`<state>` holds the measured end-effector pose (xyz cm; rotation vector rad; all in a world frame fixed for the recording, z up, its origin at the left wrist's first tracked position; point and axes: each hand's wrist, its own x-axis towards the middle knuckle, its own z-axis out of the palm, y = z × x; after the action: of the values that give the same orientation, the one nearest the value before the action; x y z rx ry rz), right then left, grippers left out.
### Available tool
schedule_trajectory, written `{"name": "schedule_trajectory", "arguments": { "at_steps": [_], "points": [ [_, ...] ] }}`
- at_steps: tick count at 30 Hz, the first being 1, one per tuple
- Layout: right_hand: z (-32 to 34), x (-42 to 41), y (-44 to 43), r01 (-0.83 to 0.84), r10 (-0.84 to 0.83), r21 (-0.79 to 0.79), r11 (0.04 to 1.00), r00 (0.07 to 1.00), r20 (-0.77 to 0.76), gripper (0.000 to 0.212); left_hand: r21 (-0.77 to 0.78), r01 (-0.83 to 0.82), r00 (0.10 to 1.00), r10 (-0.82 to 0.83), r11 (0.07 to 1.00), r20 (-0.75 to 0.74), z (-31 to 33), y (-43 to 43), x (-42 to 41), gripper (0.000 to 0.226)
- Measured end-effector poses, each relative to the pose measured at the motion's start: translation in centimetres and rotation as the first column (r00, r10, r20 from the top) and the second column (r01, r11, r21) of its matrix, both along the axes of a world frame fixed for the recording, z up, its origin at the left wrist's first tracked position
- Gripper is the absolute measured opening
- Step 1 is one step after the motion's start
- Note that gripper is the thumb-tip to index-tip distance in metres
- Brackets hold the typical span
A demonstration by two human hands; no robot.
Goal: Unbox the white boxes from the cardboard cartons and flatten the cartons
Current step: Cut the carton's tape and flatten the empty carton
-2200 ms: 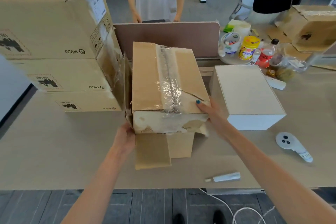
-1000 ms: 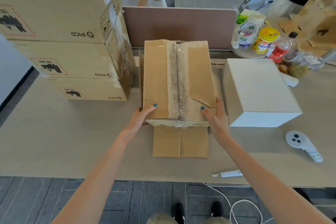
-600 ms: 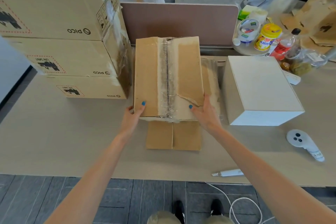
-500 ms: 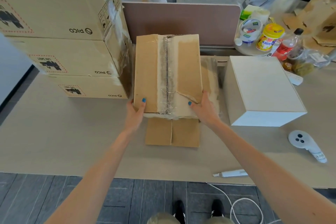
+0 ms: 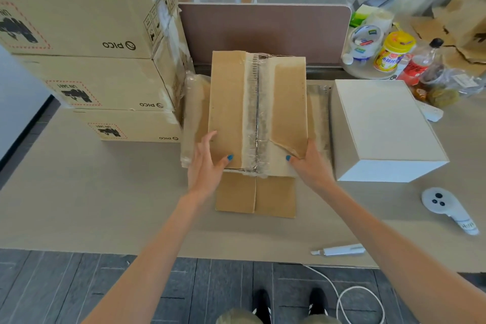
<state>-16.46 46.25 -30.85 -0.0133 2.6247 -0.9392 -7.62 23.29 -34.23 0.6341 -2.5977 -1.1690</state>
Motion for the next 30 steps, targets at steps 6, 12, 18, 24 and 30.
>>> {"name": "schedule_trajectory", "arguments": {
  "at_steps": [6,12,18,24,30],
  "points": [
    [0.5,2.2,2.1,0.005,0.005,0.079,0.997,0.993,-0.122,0.033,-0.050,0.036,0.998,-0.033,0.998,0.054,0.8,1.5,2.1,0.072],
    [-0.3,3.5,2.7,-0.009,0.035,0.174,0.985,0.989,-0.146,0.040,-0.016,0.064,0.985,-0.061,0.998,0.160,0.5,1.9,3.5,0.073],
    [-0.7,1.2,2.5,-0.013,0.048,0.178,0.984,0.981,-0.190,0.045,-0.067,0.057,0.982,-0.044,0.996,0.186,0.6,1.8,2.0,0.065],
    [-1.0,1.1,2.6,0.004,0.021,0.114,0.993,0.977,-0.212,0.050,-0.035,0.042,0.985,-0.035,0.999,0.171,-0.1,2.4,2.5,0.063],
    [-1.6,3.7,3.6,-0.147,0.142,0.010,0.989,0.935,-0.324,0.049,-0.422,0.143,0.989,-0.113,0.895,0.097,0.0,3.9,4.1,0.049]
  ]
}}
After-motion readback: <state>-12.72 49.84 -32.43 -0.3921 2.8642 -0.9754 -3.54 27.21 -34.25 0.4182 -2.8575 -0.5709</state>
